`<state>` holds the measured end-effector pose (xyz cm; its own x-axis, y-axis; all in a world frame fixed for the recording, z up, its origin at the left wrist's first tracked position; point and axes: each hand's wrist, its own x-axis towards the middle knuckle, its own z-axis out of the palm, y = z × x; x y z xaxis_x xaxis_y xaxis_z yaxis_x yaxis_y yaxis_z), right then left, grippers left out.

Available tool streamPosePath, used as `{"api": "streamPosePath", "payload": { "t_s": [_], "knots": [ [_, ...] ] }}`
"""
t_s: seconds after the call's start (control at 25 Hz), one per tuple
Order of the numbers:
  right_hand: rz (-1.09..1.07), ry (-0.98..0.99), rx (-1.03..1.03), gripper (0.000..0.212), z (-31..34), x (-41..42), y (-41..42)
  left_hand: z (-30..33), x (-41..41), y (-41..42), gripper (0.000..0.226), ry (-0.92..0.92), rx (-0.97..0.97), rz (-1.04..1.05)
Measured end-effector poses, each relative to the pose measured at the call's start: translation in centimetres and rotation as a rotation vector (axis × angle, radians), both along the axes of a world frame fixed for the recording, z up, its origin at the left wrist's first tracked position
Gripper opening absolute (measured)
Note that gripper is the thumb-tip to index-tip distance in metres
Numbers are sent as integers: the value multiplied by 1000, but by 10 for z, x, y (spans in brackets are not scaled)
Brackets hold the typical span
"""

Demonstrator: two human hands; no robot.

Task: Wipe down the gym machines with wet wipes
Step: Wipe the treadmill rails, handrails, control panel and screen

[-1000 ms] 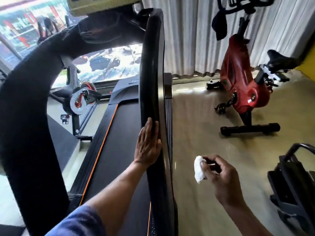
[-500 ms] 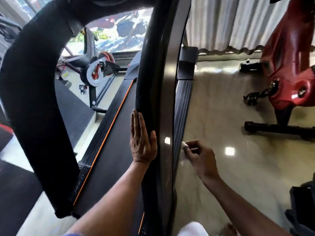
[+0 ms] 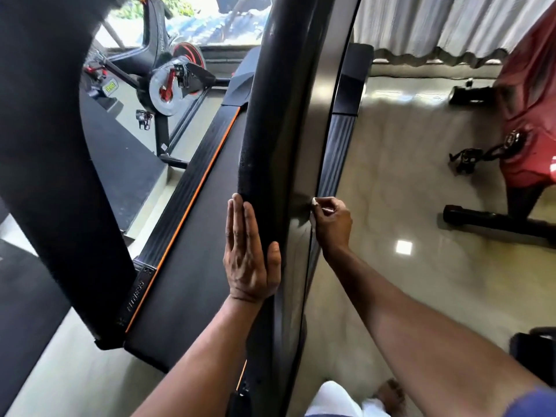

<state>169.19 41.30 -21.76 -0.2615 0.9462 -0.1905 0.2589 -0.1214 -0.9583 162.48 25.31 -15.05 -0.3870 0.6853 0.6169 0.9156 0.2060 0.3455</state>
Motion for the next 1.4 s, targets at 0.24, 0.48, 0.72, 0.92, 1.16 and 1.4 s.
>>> {"api": "streamPosePath", "payload": {
  "t_s": [0.24,0.48,0.72,0.92,1.16,1.4],
  "knots": [
    [137,183,-2,20,42,45,-79,-1,-1,0,69,4,2,-11],
    [354,456,-158,65,58,41,-118,0,1,1,68,-11,6,-5],
    [255,357,-357,98,27,4,-29,-2,-1,1,70,15,7,-23],
    [400,632,-188,71,84,54,-128,-4,-2,1,67,-11,-7,-2],
    [296,412,-259,55,69,-9,-18,3,-3,1,74,-4,-19,-35],
    [452,536,-199,61,92,47,-101,36,-8,0,62,-81,-24,-29]
  ]
}}
